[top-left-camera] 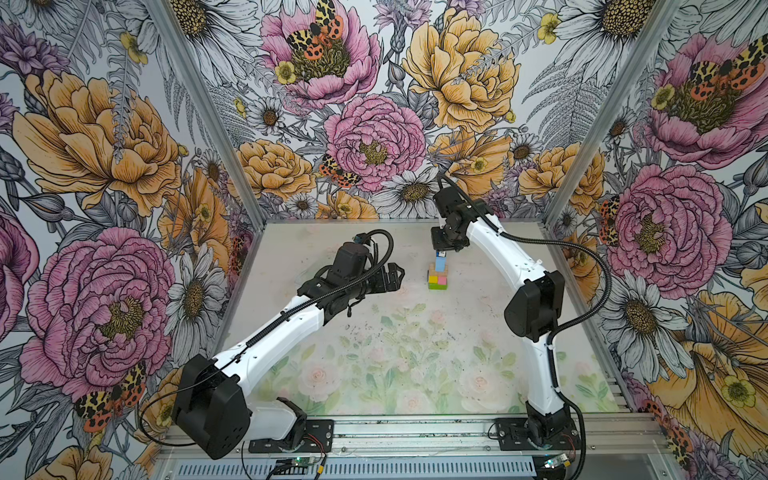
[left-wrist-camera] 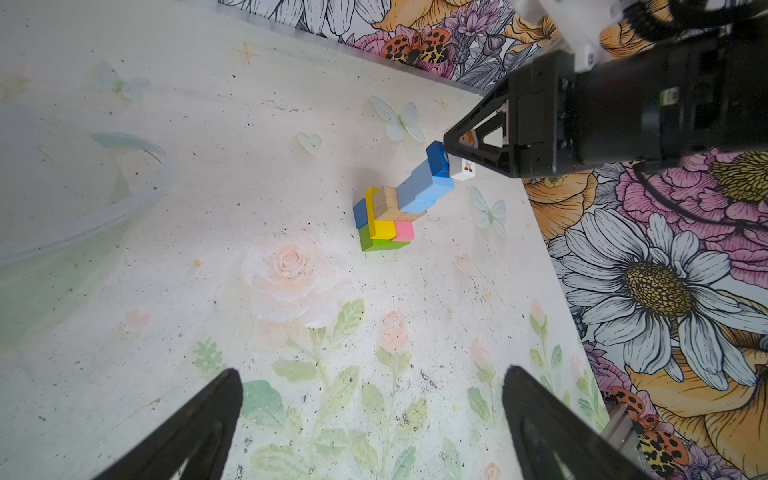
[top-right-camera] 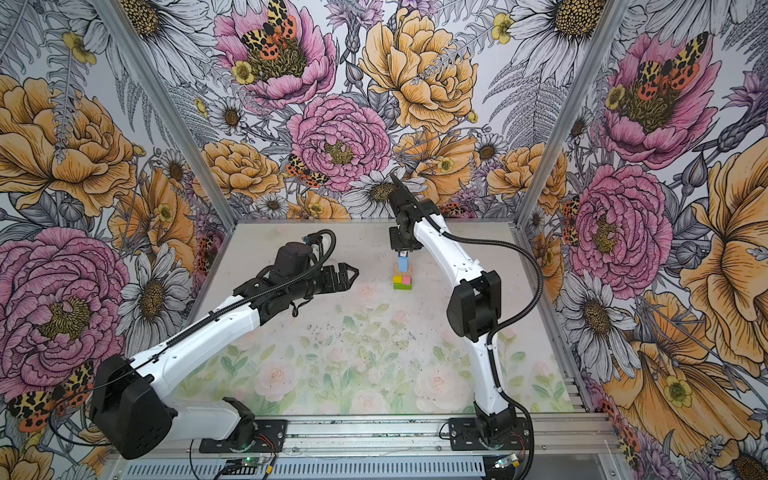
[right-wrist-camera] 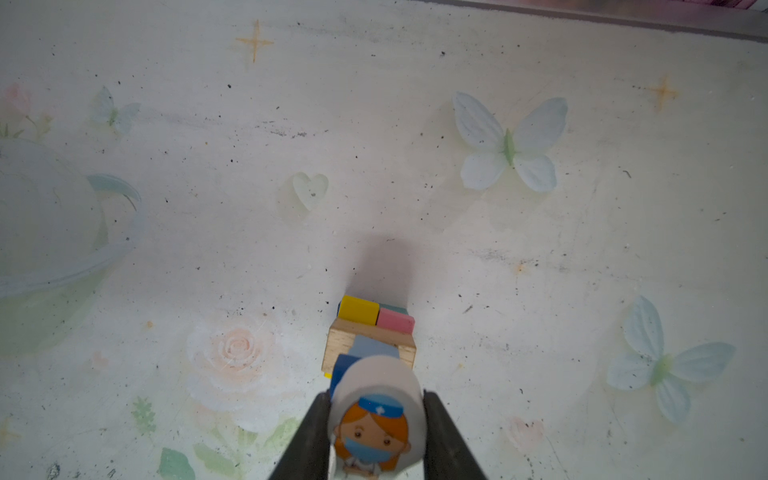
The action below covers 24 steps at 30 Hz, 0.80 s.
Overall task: Build the wood block tower
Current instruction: 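Lower the nurse figurine onto the blue G cube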
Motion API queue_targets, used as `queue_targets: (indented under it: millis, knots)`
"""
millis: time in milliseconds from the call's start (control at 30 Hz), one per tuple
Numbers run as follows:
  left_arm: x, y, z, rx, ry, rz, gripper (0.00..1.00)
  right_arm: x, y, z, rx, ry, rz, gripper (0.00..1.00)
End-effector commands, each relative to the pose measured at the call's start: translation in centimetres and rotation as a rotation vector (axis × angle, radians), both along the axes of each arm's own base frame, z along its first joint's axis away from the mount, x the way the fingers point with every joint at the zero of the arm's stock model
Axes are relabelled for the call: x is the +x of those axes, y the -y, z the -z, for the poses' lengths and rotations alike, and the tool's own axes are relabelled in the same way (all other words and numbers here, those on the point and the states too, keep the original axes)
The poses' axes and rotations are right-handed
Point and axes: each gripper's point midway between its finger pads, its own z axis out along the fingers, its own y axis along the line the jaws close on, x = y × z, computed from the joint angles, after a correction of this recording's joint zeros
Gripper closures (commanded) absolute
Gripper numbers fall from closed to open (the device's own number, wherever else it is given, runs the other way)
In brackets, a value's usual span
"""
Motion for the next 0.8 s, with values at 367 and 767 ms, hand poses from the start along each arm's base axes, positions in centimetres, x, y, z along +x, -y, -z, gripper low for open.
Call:
queue_targets:
  millis: [367, 767]
  knots:
    - [0.59, 0.2, -1.64, -0.03, 0.042, 0.01, 0.01, 0.71, -0.3, 0.29, 0.016, 0.0, -0.007, 0.65]
    - [0.62, 0.06, -1.71, -0.029, 0.045, 0.005, 0.01, 0.78, -0.33, 0.26, 0.016, 0.001, -0.006, 0.63]
